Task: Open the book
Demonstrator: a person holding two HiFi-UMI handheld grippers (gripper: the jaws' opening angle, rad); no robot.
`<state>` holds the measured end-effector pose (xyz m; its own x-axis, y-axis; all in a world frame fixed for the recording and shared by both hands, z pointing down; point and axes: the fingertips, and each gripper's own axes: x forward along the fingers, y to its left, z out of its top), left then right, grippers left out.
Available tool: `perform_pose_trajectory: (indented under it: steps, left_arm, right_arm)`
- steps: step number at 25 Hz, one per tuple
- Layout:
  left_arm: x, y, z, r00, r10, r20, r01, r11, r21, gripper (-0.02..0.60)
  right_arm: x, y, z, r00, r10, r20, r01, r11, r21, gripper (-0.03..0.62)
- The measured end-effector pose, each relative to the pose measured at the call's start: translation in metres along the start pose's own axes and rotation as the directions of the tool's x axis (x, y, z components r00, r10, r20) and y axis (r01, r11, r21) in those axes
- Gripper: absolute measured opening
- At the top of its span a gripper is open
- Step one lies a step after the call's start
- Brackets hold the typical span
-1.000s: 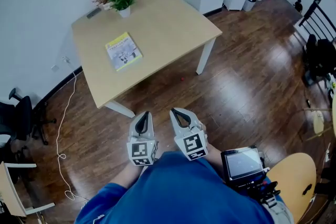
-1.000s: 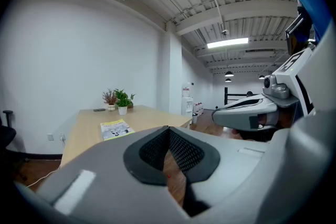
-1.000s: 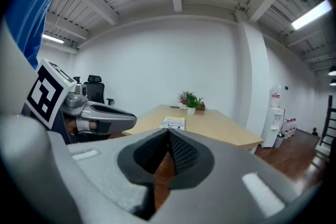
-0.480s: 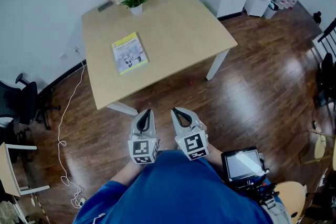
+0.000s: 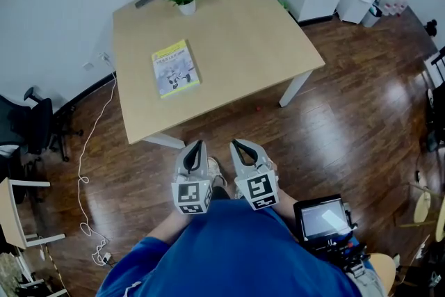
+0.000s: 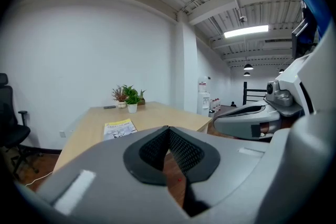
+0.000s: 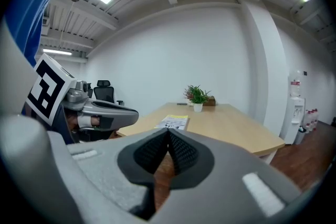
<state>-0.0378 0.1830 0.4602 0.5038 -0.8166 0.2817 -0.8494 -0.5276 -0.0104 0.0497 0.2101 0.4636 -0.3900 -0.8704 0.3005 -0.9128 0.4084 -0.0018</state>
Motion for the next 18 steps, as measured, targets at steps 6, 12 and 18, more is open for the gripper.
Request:
perform_pose_trajectory:
  steps: [6, 12, 18]
  left_arm:
    - [0.023, 0.021, -0.007, 1.0, -0.001, -0.003, 0.001, 1.0, -0.017, 0.008]
    - [0.058, 0.053, -0.008, 1.0, -0.012, -0.008, 0.012, 0.999, -0.037, 0.008]
    - [0.101, 0.1, 0.004, 1.0, -0.019, -0.007, 0.018, 0.999, -0.048, 0.008]
  right_arm:
    - [0.03, -0.005, -0.001, 1.0, 0.0, -0.012, 0.0, 1.0, -0.008, 0.003]
    - [0.075, -0.017, 0.004, 0.999, -0.009, -0.044, 0.009, 1.0, -0.013, 0.003]
    - [0.136, -0.024, 0.019, 0.998, -0.007, -0.067, 0.005, 1.0, -0.02, 0.003]
